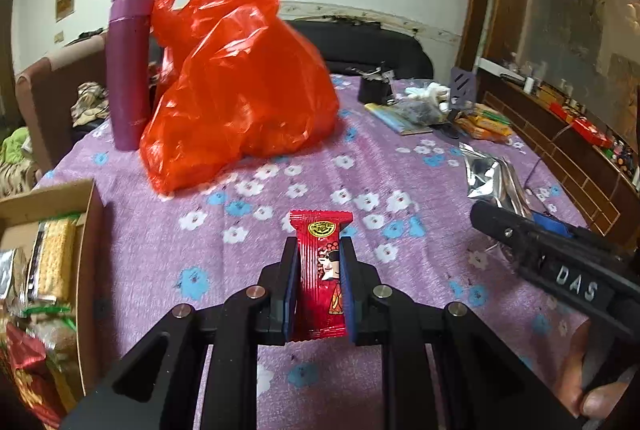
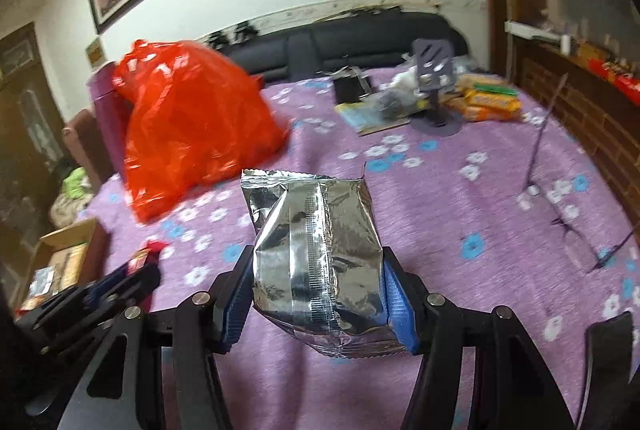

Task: Organize snacks
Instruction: 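Carry both items over the cardboard box and open both tools to drop them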

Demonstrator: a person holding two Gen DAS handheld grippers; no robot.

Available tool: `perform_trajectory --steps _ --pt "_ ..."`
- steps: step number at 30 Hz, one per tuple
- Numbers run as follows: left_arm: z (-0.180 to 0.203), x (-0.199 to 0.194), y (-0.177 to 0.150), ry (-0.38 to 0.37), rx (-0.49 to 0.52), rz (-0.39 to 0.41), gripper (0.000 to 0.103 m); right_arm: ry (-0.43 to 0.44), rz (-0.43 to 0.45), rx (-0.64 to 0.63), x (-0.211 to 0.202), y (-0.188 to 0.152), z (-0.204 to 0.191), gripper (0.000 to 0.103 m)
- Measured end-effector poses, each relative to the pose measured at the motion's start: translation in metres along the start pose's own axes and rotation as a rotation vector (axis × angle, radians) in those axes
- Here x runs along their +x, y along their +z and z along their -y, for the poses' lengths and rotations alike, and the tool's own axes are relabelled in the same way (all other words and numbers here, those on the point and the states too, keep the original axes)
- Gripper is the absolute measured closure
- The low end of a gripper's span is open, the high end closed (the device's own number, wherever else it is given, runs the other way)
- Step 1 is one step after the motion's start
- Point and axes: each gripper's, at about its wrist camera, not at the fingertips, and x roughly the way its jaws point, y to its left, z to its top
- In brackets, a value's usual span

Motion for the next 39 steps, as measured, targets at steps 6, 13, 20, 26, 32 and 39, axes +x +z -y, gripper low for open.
perform_trajectory --steps 6,13,20,26,32,39 --pt "-0.002 -0.023 -0.012 0.001 -0.018 -0.026 0.085 -0.006 0.026 -0.014 -0.03 -0.003 -0.006 0.04" --pt "-0.009 -0.064 -0.033 -0.011 -0.027 -0.026 0.085 0.03 0.032 0.005 -0.069 -0.033 -0.009 0.039" --pt "-0.019 -0.106 -0.041 -0.016 -0.028 0.036 0.085 0.083 0.05 -0.015 -0.098 -0.048 -0.032 0.039" --pt "-0.038 -0.131 -0.045 -0.01 -0.045 0.077 0.085 0.14 0.037 -0.036 -0.106 -0.054 -0.057 0.039" --pt "-0.064 -0.143 -0.044 0.001 -0.086 0.099 0.085 0.173 0.023 -0.08 -0.105 -0.059 -0.084 0.039" --pt "-0.096 -0.148 -0.047 0.019 -0.153 0.105 0.085 0.202 0.007 -0.112 -0.103 -0.062 -0.105 0.039"
